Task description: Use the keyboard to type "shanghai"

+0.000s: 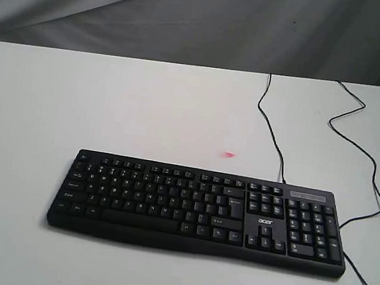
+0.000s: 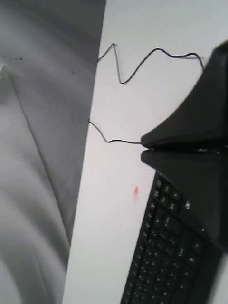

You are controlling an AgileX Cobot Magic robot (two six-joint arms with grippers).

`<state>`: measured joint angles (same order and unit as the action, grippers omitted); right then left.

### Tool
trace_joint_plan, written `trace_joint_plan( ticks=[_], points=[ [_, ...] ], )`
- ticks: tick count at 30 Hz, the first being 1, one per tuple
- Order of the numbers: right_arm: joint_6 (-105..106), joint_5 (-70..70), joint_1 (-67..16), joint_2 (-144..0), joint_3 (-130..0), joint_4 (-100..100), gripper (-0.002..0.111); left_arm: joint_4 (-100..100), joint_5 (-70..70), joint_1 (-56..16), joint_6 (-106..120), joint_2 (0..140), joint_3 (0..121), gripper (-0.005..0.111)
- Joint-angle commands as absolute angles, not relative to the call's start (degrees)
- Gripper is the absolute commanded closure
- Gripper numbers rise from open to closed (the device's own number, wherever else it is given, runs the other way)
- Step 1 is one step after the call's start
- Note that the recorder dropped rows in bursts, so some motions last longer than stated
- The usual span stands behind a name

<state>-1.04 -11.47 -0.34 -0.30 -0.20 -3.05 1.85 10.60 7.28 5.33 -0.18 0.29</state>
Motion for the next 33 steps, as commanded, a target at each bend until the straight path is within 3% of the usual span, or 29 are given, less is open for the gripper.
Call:
trace_joint_plan(
  ticks=[1,10,29,33],
  points=[
    [-0.6,-2.7,0.0,0.0,0.0,-2.8,0.108,1.8,10.3,7.1,5.2,0.0,0.0,0.106],
    [-0.6,20.5,0.0,0.0,0.0,-2.8,0.108,1.8,10.3,7.1,5.2,0.0,0.0,0.106],
    [-0.4,32.2,0.0,0.0,0.0,-2.7,0.108,1.8,10.3,7.1,5.2,0.0,0.0,0.106],
    [-12.9,38.3,0.0,0.0,0.0,-2.7,0.108,1.8,10.3,7.1,5.2,0.0,0.0,0.106]
  ],
)
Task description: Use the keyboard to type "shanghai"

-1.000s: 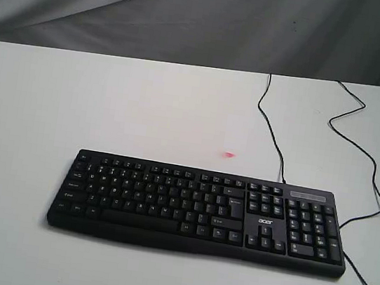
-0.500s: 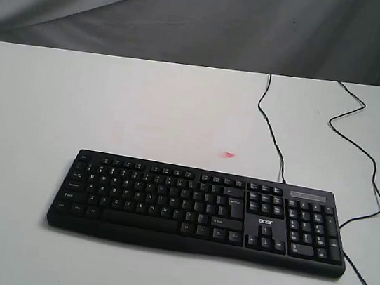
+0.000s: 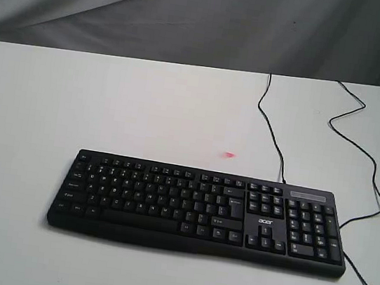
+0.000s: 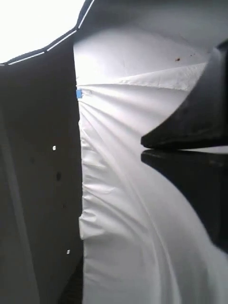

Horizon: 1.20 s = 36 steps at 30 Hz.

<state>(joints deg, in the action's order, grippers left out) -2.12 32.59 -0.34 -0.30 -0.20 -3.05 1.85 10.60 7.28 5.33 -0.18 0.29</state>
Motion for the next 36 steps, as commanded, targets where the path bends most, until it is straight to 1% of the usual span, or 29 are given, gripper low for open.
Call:
trace_joint_plan(
  ticks=[1,5,9,14,16,19,24,27,31,36],
  points=[
    [-17.0,39.3,0.0,0.0,0.0,-2.7,0.108,1.8,10.3,7.1,5.2,0.0,0.0,0.106],
    [-25.0,37.8,0.0,0.0,-1.7,-4.6,0.108,1.8,10.3,7.1,5.2,0.0,0.0,0.106],
    [-33.8,32.5,0.0,0.0,-9.4,-17.8,0.108,1.8,10.3,7.1,5.2,0.0,0.0,0.106],
    [-44.4,33.0,0.0,-2.9,-18.2,-29.0,0.108,1.8,10.3,7.1,5.2,0.0,0.0,0.106],
    [-49.3,34.1,0.0,-6.8,-21.1,-29.2,0.108,1.8,10.3,7.1,5.2,0.0,0.0,0.106],
    [-50.6,34.7,0.0,-13.4,-25.7,-31.9,0.108,1.8,10.3,7.1,5.2,0.0,0.0,0.106],
    [-58.9,34.3,0.0,-27.0,-36.3,-48.2,0.108,1.8,10.3,7.1,5.2,0.0,0.0,0.106],
    [-62.3,32.6,0.0,-35.3,-42.8,-54.7,0.108,1.8,10.3,7.1,5.2,0.0,0.0,0.106],
    [-68.7,27.9,0.0,-46.0,-52.1,-65.7,0.108,1.8,10.3,7.1,5.2,0.0,0.0,0.106],
    [-81.5,23.1,0.0,-55.2,-61.1,-80.4,0.108,1.8,10.3,7.1,5.2,0.0,0.0,0.106]
  ],
)
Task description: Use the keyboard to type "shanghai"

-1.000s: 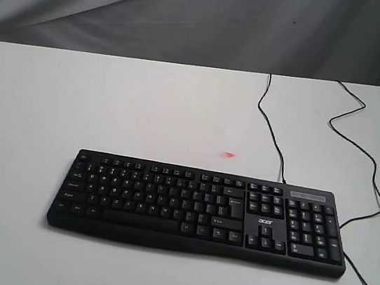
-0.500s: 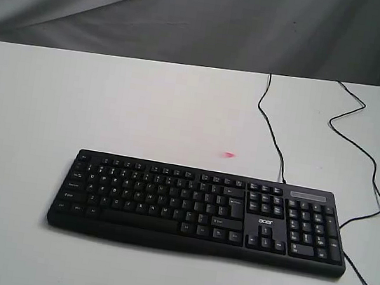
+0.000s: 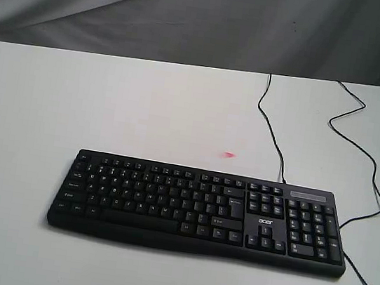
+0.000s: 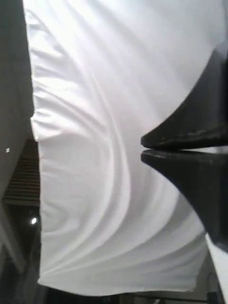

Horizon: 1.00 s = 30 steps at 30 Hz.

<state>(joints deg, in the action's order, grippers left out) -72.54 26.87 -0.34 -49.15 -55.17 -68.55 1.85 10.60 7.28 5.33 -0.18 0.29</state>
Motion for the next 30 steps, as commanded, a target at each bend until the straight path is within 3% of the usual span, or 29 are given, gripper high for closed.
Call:
trace_joint_plan(
  ticks=[1,5,11,19,21,24,28,30],
  points=[
    [-83.7,22.1,0.0,-56.6,-62.4,-84.0,0.108,1.8,10.3,7.1,5.2,0.0,0.0,0.106],
    [-94.0,14.4,0.0,-60.2,-65.2,-99.7,0.108,1.8,10.3,7.1,5.2,0.0,0.0,0.106],
    [-95.7,1.5,0.1,-63.1,-65.4,-99.9,0.108,1.8,10.3,7.1,5.2,0.0,0.0,0.106],
    [-69.7,-27.1,0.0,-67.3,-66.4,-97.5,0.108,1.8,10.3,7.1,5.2,0.0,0.0,0.106],
    [-61.1,-31.4,0.2,-69.1,-69.7,-87.0,0.108,1.8,10.3,7.1,5.2,0.0,0.0,0.106],
    [-39.6,-26.6,1.6,-71.9,-75.9,-61.6,0.108,1.8,10.3,7.1,5.2,0.0,0.0,0.106],
    [5.7,-26.2,1.7,-75.0,-82.8,-19.5,0.108,1.8,10.3,7.1,5.2,0.0,0.0,0.106],
    [18.0,-27.9,1.7,-76.2,-84.8,-6.7,0.108,1.8,10.3,7.1,5.2,0.0,0.0,0.106]
  ],
)
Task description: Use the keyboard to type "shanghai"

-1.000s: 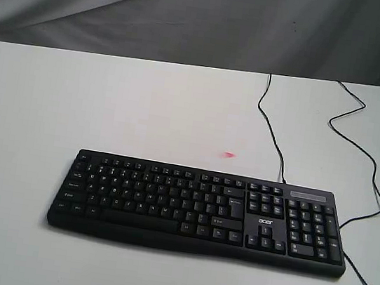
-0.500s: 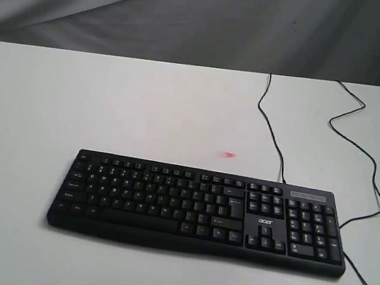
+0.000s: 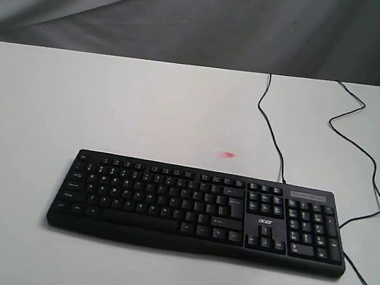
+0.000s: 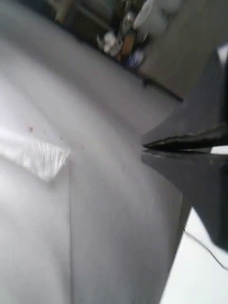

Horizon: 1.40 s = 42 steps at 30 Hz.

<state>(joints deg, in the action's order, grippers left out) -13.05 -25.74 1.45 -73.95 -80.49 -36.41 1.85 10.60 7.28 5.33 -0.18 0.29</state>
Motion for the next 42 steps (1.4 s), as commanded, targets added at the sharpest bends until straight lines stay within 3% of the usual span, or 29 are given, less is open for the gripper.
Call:
trace_joint_plan(
  ticks=[1,8,25,42],
  points=[
    [23.5,-27.6,1.7,-76.4,-85.2,0.0,0.108,1.8,10.3,7.1,5.2,0.0,0.0,0.106],
    [53.8,-30.7,1.7,-78.1,-85.2,30.4,0.108,1.8,10.3,7.1,5.2,0.0,0.0,0.106],
    [83.2,-49.6,1.7,-90.5,-85.2,57.7,0.108,1.8,10.3,7.1,5.2,0.0,0.0,0.106],
    [90.0,-44.2,-12.0,-103.5,-85.2,60.3,0.108,1.8,10.3,7.1,5.2,0.0,0.0,0.106]
  ],
)
